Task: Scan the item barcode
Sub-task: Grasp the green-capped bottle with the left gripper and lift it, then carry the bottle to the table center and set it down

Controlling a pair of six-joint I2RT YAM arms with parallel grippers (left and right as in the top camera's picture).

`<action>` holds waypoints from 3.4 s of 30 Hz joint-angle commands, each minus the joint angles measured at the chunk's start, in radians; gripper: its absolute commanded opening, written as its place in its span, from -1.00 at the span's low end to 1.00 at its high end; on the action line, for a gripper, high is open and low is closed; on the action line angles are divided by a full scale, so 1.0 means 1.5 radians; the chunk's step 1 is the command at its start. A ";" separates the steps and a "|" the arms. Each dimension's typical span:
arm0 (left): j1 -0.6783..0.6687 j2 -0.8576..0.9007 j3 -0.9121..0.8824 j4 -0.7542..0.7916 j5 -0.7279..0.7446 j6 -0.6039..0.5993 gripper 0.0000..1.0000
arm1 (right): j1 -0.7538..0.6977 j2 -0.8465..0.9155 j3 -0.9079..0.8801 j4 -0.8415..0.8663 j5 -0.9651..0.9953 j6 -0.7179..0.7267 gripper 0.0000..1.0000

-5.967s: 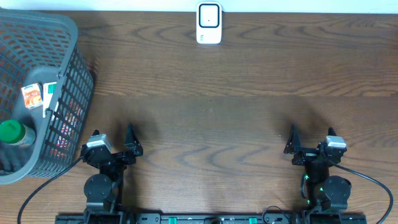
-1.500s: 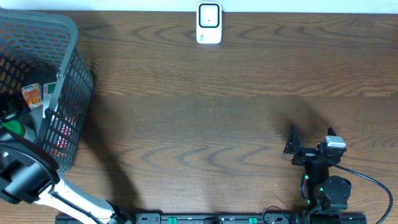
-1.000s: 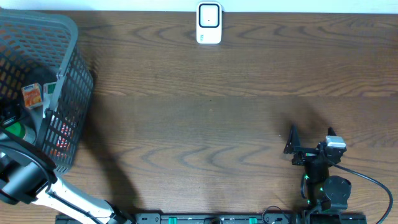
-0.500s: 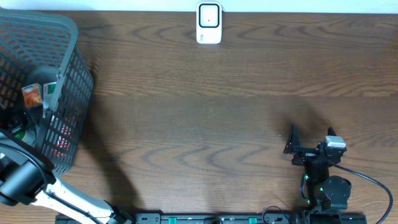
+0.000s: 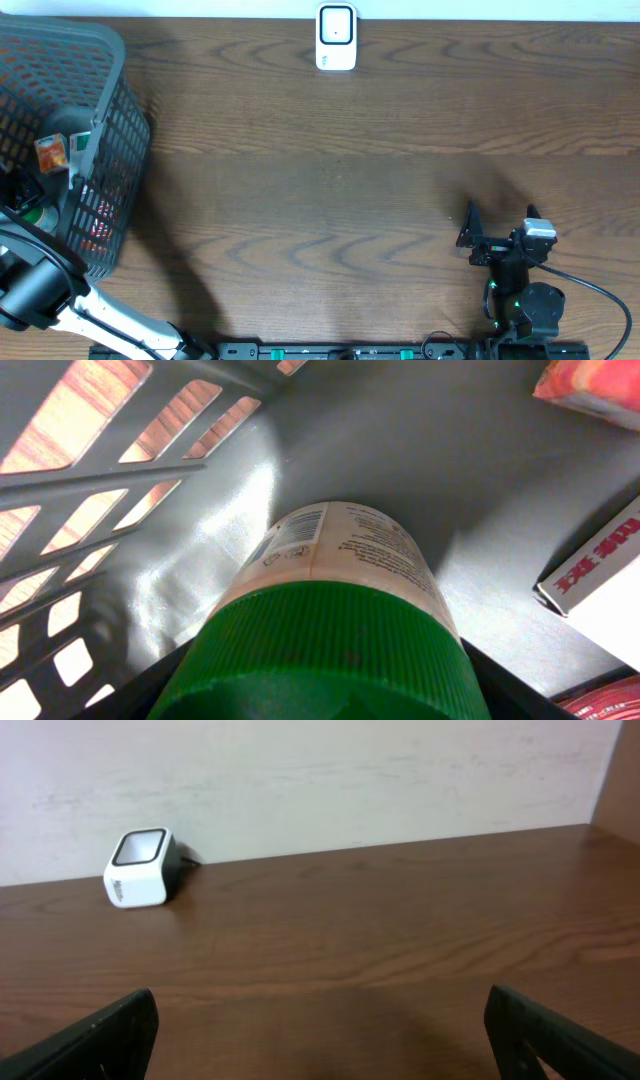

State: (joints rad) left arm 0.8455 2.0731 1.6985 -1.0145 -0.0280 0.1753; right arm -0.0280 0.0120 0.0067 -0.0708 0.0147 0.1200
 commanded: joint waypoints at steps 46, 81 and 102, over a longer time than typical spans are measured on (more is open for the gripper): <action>-0.339 -0.564 0.000 0.011 0.452 -0.358 0.36 | 0.006 -0.005 -0.001 -0.003 -0.003 -0.009 0.99; -0.824 -0.136 -0.245 0.141 0.079 -0.170 0.39 | 0.006 -0.005 -0.001 -0.003 -0.003 -0.009 0.98; -0.870 -0.249 -0.128 -0.054 0.065 0.063 0.99 | 0.006 -0.005 -0.001 -0.003 -0.003 -0.009 0.99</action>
State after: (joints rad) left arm -0.4530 1.8389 1.3956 -1.0401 0.0940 0.2863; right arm -0.0280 0.0116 0.0067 -0.0708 0.0147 0.1200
